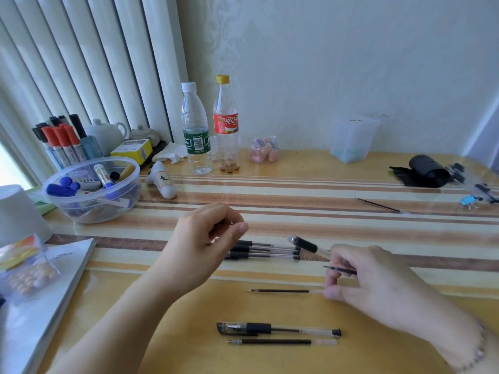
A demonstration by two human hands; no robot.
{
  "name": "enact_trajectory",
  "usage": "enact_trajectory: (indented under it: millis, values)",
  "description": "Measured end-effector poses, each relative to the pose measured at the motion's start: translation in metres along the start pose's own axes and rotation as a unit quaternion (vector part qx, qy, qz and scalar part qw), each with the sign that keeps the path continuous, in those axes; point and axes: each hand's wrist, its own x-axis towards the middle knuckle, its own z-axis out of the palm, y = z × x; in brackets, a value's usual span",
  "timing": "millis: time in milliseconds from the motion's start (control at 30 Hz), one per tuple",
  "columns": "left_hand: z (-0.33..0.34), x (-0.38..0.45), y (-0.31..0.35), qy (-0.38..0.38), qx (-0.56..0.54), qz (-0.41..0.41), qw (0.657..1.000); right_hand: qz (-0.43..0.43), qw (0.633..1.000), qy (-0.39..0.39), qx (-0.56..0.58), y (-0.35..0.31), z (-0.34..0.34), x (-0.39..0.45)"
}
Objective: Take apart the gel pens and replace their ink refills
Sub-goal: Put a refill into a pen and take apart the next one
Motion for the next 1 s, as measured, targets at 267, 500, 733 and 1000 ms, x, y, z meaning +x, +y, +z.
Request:
enact_trajectory:
  millis: [267,500,733,1000]
  values:
    - [0.005,-0.004,0.013,0.051,-0.020,0.058,0.997,0.007,0.999,0.028,0.039,0.000,-0.008,-0.002]
    - [0.038,-0.020,0.049,0.029,-0.189,-0.086,0.978,-0.020,0.996,0.083,0.020,-0.034,0.006,-0.010]
    - [0.040,-0.022,0.046,-0.053,-0.147,-0.081,0.984,-0.051,0.993,0.110,0.011,-0.034,0.016,-0.006]
    - [0.035,-0.021,0.039,-0.111,0.056,0.039,0.991,-0.064,0.994,0.090,0.022,-0.037,0.010,-0.011]
